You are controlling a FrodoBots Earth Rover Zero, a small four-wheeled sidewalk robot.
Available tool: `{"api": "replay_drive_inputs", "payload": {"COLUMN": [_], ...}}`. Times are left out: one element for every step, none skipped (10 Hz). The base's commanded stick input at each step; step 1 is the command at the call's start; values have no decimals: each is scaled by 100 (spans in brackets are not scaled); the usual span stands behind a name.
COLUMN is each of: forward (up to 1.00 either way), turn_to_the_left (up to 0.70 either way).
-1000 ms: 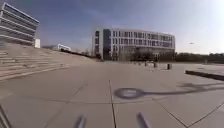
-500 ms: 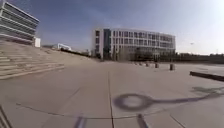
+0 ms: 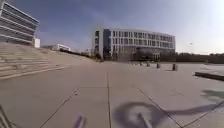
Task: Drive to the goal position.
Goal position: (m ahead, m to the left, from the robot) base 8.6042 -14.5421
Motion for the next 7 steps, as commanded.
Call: {"api": "replay_drive_inputs", "payload": {"forward": [70,70,70,70,70,70,70], "turn_to_the_left": [0,0,0,0,0,0,0]}}
